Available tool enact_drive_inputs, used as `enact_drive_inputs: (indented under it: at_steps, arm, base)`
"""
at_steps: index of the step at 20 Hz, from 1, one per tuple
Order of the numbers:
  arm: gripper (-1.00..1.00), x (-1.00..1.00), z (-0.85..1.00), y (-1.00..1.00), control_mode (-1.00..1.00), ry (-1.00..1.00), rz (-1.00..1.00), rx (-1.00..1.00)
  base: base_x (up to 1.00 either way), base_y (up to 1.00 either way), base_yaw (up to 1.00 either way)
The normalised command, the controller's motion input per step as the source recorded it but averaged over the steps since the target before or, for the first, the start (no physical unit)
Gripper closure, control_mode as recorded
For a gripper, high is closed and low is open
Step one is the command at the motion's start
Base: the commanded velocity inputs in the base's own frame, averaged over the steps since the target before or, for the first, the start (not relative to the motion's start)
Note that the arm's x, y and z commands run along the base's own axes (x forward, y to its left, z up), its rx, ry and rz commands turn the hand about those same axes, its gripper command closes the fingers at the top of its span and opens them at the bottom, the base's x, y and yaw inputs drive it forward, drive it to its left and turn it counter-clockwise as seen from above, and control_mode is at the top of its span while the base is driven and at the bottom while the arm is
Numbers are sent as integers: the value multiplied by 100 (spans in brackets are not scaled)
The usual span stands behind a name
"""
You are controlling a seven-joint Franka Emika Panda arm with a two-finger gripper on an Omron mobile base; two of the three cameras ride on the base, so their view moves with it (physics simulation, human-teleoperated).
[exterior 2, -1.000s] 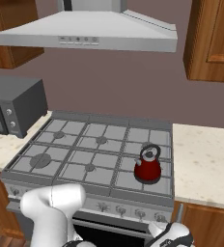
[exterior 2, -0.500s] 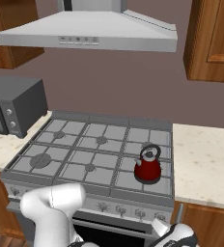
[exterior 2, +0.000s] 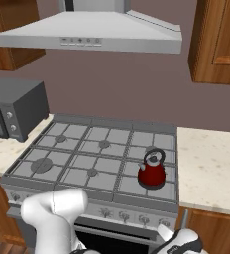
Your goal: The kettle is done boiling. Turn off the stove, then wait for 300 timesteps before moving the kettle to the dining table.
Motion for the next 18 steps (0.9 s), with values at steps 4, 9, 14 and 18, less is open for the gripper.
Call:
enact_drive_inputs:
  at_steps: [4, 9, 14, 18]
  arm:
    - [-100, -35, 1, -11, -100, -2, 0, 1]
    - [-100, -41, 7, -18, -100, -2, 0, 2]
    - [-100, -22, 30, -12, -100, -2, 0, 0]
    - [-100, 0, 57, 0, -100, 0, 0, -4]
  base:
    - [0, 0, 0]
    - [0, 0, 0]
    - [0, 0, 0]
    - [0, 0, 0]
